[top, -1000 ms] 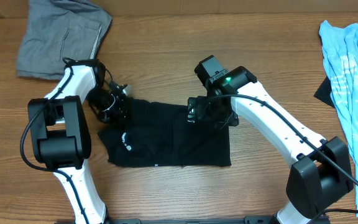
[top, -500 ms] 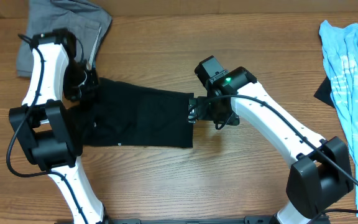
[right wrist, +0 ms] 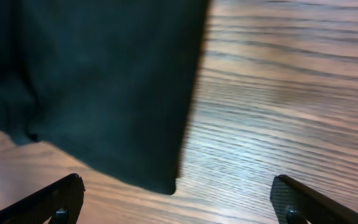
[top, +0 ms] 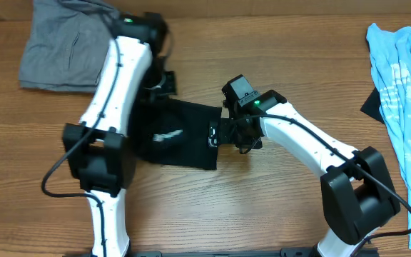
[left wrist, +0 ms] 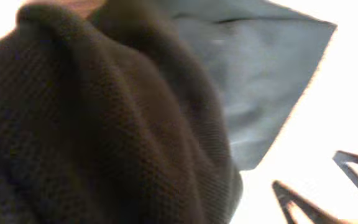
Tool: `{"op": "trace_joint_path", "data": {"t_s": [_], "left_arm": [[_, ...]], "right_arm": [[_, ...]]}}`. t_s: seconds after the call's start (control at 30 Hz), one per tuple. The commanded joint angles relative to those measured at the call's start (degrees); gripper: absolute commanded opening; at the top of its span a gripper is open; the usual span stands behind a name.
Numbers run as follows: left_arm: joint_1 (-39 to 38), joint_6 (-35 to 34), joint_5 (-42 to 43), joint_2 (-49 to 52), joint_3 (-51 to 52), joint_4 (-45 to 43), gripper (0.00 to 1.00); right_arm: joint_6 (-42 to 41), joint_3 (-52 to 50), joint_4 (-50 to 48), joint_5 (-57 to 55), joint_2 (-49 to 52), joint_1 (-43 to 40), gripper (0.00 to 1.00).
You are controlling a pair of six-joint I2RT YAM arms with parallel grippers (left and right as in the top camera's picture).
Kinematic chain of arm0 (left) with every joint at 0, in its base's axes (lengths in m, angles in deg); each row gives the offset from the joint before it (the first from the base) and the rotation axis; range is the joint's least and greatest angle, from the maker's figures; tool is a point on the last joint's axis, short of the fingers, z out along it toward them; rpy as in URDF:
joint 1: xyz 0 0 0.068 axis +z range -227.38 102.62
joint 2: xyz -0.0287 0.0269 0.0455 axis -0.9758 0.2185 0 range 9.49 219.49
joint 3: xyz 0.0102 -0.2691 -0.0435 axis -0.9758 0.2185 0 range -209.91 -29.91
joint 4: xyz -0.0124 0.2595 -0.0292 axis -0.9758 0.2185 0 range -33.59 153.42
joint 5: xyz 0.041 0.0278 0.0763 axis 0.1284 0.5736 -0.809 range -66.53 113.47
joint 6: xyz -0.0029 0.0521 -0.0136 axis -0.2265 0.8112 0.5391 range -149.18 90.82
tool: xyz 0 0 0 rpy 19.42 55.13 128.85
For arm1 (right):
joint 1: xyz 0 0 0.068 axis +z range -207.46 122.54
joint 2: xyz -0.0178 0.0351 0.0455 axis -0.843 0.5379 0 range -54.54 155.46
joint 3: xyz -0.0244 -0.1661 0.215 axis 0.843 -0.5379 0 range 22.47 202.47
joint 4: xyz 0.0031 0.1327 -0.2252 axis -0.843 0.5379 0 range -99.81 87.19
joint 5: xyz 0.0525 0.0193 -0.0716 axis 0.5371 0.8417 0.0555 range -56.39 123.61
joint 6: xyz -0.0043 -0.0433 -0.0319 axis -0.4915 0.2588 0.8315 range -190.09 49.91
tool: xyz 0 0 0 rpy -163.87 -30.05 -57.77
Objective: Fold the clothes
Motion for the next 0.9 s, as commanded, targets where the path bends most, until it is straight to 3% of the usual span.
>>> {"op": "trace_joint_path", "data": {"t_s": [0.0,0.1,0.13,0.17,0.2,0.23,0.47,0.67,0.87], "left_arm": [[-6.4,-2.1,0.2,-0.1,-0.7,-4.0,0.07],[-9.2,-2.7,0.2,-0.1,0.5,-5.7,0.17],[-10.4,-2.9,0.2,-0.1,1.2,-6.4,0.26],[-11.2,-2.9,0.2,-0.1,1.8,-6.8,0.46],[-12.1,-2.9,0.1,-0.1,2.3,-7.5,0.92],[-12.6,-2.9,0.2,-0.1,2.4,-8.0,1.00],[-12.6,-2.5,4.0,-0.1,0.5,-9.2,1.00],[-4.1,-2.4,-2.8,-2.0,-15.0,3.5,1.00],[1.0,0.6,-3.1,-2.1,-8.0,2.8,1.00]], "right_arm": [[3.0,-0.4,0.3,4.8,0.5,-2.7,1.00],[3.7,-0.2,2.2,4.9,0.5,-5.2,1.00],[4.9,-0.1,3.4,5.2,0.5,-6.7,1.00],[5.4,0.2,4.8,5.2,0.5,-7.9,1.00],[6.4,0.8,6.7,5.2,0.5,-9.7,1.00],[6.8,1.4,8.2,5.2,0.4,-11.0,1.00],[9.6,9.4,19.2,5.3,-1.6,-22.6,1.00],[9.6,10.6,20.2,5.2,-3.0,-24.8,1.00],[9.6,10.6,19.5,5.6,-3.0,-24.3,1.00]]}}
